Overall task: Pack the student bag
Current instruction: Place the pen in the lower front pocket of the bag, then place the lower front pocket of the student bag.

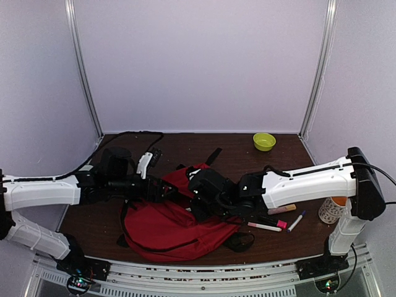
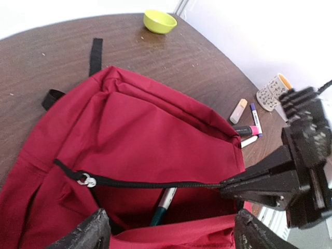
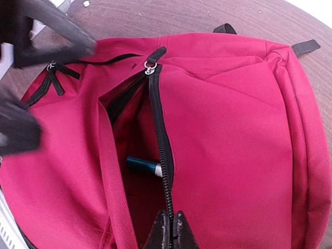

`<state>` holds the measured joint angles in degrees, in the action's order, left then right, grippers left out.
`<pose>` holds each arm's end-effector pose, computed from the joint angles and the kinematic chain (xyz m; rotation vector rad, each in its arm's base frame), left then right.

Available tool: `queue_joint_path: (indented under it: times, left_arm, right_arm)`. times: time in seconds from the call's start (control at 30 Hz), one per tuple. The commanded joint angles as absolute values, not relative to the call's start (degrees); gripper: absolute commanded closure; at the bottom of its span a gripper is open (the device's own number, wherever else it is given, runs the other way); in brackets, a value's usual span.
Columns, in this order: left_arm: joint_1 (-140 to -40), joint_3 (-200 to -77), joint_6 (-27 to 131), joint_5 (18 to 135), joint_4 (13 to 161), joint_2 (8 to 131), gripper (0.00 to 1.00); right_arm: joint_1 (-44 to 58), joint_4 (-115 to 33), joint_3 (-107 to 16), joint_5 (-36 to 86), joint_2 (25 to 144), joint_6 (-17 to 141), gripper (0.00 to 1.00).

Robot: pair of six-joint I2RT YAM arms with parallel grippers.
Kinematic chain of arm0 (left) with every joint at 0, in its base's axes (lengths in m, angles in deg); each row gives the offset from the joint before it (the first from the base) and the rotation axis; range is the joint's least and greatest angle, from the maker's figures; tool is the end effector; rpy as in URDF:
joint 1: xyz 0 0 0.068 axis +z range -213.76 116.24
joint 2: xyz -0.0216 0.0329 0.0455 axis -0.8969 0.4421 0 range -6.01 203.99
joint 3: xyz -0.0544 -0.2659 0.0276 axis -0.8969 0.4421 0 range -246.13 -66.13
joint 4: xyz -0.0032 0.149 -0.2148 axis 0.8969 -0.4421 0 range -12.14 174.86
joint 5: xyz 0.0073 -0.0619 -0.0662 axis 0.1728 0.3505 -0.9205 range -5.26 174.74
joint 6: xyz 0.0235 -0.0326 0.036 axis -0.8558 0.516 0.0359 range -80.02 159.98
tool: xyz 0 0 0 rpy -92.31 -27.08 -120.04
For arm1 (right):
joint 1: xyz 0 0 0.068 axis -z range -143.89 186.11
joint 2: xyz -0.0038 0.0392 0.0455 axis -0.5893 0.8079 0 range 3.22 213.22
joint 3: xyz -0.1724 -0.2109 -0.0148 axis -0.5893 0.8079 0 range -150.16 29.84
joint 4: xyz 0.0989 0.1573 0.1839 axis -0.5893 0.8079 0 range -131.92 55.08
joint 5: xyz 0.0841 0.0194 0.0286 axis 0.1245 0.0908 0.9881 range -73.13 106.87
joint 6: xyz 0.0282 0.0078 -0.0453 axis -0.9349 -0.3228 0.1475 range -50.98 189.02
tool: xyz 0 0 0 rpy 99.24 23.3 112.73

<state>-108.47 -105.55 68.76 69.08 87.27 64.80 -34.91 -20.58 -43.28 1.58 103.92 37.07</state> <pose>0.1839 -0.1956 0.2339 0.4879 2.1827 -1.0314 0.1341 0.3611 0.2309 -0.7022 2.3470 0.5127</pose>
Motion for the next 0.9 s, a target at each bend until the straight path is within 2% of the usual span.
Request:
queue_joint_path:
  times: [0.0, 0.27, 0.4, 0.57, 0.7, 0.87]
  left_arm:
    - [-108.24, -103.4, 65.55, 75.11, 82.59, 58.54, 0.15]
    - [-108.34, -98.42, 65.68, 75.85, 81.22, 50.78, 0.17]
    - [-108.38, -97.51, 65.91, 76.02, 80.7, 49.1, 0.18]
    - [-108.35, -97.73, 65.49, 76.07, 79.97, 47.88, 0.19]
    - [-108.32, -98.35, 64.95, 76.21, 79.38, 47.44, 0.19]
    - [-108.32, -98.9, 64.53, 76.36, 78.78, 46.98, 0.2]
  right_arm:
    - [-35.25, -20.27, -44.1, 0.11, 103.69, 36.48, 1.0]
    - [-35.25, -19.83, -44.38, 1.76, 104.29, 35.91, 0.99]
    - [-35.26, -18.64, -44.72, 1.32, 103.74, 35.97, 0.78]
    - [-35.26, -15.04, -45.3, -2.21, 101.86, 35.93, 0.68]
    - [-35.02, -11.3, -45.13, -7.03, 99.47, 34.75, 0.55]
    - [-33.83, -3.15, -43.24, -18.83, 95.86, 27.23, 0.39]
